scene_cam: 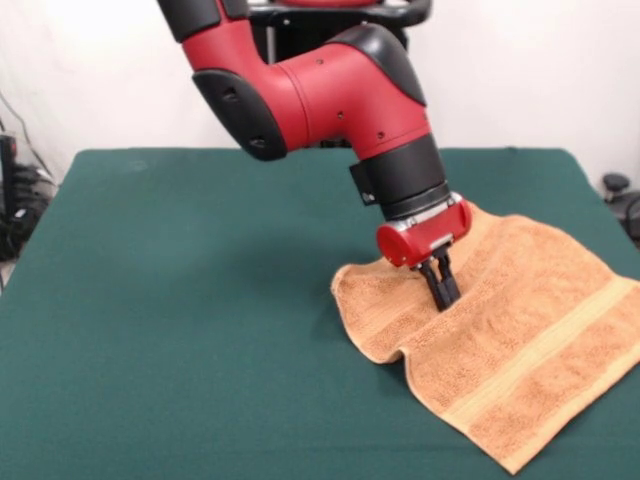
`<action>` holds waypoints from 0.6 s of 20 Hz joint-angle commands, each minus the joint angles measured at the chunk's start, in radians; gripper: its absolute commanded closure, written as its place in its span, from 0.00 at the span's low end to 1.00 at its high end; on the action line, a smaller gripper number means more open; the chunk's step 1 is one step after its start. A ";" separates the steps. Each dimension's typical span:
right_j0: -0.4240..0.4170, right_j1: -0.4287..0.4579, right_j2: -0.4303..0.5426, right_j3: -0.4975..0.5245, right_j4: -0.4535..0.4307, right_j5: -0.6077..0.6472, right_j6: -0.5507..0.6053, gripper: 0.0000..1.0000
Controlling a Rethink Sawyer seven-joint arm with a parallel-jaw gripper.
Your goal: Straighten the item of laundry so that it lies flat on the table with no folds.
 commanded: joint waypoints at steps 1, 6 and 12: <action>-0.043 0.080 -0.126 -0.020 -0.027 0.430 -0.154 1.00; -0.031 0.083 -0.137 -0.036 -0.028 0.471 -0.169 1.00; -0.028 0.082 -0.140 -0.040 -0.035 0.487 -0.171 1.00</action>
